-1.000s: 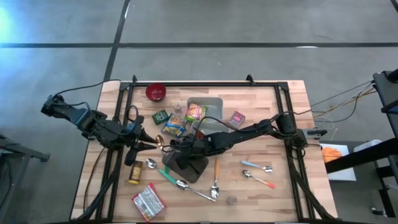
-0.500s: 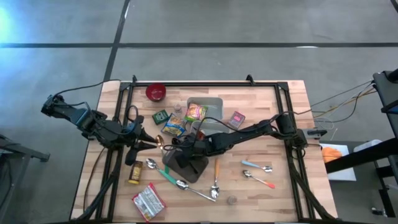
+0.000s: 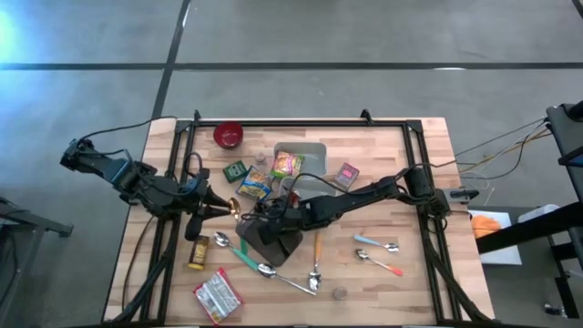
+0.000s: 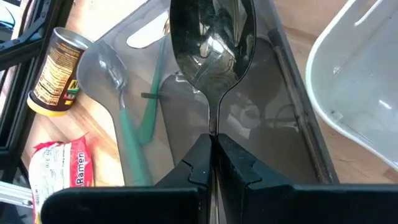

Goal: Pick & Place Food Item
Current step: Put the black spoon into the black bin

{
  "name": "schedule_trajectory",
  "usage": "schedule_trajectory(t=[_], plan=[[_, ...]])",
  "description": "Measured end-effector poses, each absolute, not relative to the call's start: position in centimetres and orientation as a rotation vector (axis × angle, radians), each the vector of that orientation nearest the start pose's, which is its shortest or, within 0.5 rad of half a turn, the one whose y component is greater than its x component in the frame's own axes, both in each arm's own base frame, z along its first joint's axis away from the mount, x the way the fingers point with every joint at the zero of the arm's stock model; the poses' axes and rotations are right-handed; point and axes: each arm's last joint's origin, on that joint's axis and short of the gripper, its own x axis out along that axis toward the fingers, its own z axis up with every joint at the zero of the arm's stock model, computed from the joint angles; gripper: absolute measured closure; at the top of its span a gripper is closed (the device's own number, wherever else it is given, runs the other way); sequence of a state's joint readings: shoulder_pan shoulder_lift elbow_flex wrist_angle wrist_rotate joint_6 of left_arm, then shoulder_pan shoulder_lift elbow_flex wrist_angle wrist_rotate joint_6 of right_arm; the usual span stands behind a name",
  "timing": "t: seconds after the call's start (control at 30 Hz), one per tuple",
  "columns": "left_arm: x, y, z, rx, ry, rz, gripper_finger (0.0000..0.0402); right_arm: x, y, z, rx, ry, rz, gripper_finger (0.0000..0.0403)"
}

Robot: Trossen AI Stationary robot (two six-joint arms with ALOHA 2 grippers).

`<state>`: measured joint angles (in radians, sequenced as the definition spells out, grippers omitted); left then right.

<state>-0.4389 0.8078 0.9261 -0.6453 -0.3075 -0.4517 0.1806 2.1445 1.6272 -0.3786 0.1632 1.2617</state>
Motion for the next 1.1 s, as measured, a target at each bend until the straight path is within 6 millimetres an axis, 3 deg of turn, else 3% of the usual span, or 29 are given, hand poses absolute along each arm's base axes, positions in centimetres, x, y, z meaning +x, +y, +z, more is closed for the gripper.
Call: schedule_trajectory(t=[0.2,0.47,0.8,0.97,1.1], plan=[[14.4,-5.8,33.3,-0.368,0.535,0.015,0.0299,46.2,8.0,18.4,0.984,0.722,-0.508,0.0395],[14.6,-5.8,30.9,-0.511,0.77,0.19,0.0299,46.2,8.1,19.3,0.935,0.696,-0.455,0.0395],[18.5,-7.5,25.1,-0.264,1.111,0.302,0.03,46.1,8.1,19.9,0.898,0.657,-0.481,0.0395],[18.1,-7.4,22.6,-0.107,1.194,0.269,0.03,46.1,8.3,19.9,0.879,0.649,-0.488,0.0395],[17.4,-7.0,21.0,-0.031,1.143,0.184,0.0315,45.8,8.5,19.9,0.867,0.658,-0.486,0.0395]])
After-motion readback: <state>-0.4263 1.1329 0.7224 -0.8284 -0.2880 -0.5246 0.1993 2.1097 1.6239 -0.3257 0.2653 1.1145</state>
